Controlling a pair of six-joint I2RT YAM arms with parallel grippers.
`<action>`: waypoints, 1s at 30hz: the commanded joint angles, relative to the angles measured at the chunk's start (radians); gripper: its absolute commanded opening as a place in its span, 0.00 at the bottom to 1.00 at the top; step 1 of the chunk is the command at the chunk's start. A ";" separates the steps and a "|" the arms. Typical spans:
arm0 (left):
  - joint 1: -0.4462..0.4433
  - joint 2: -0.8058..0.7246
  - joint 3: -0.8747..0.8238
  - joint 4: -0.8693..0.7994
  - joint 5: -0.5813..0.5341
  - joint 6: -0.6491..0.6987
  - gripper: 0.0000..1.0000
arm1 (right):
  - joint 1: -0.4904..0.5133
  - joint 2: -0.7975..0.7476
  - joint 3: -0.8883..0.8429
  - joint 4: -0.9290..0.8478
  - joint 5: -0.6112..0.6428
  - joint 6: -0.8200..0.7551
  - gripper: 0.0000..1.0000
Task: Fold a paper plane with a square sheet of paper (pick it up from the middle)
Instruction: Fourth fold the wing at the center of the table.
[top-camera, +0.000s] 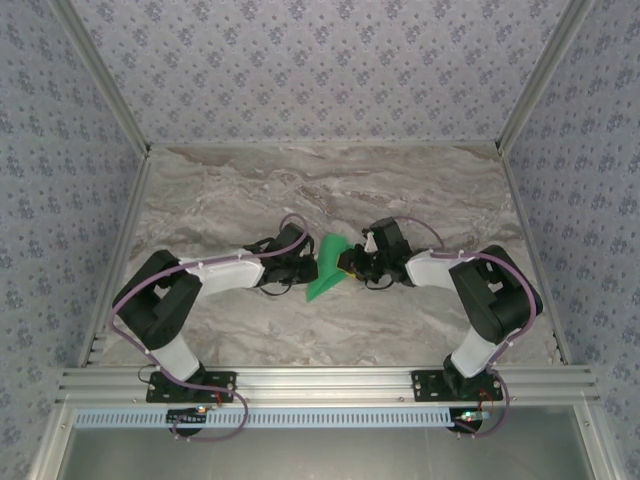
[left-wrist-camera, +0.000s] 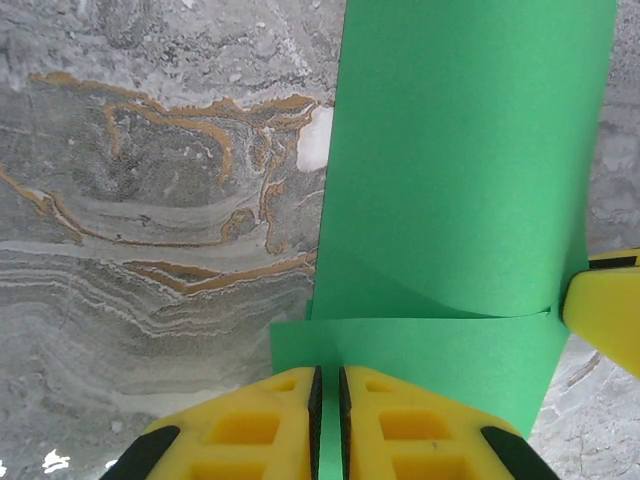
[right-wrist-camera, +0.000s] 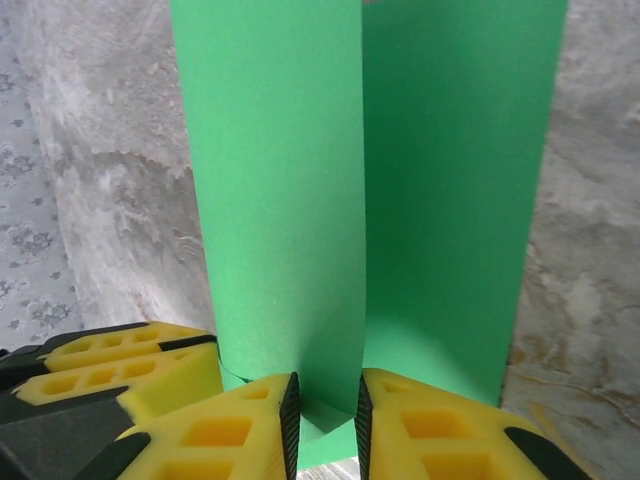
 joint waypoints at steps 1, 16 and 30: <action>0.008 0.014 0.016 -0.023 -0.015 0.005 0.16 | 0.005 -0.001 -0.033 0.071 -0.025 0.067 0.29; 0.008 0.004 0.016 -0.027 -0.010 0.020 0.17 | 0.019 0.014 -0.065 0.201 -0.016 0.124 0.22; 0.000 -0.268 -0.173 0.143 0.015 0.169 0.58 | 0.051 -0.077 0.084 -0.229 0.151 0.124 0.03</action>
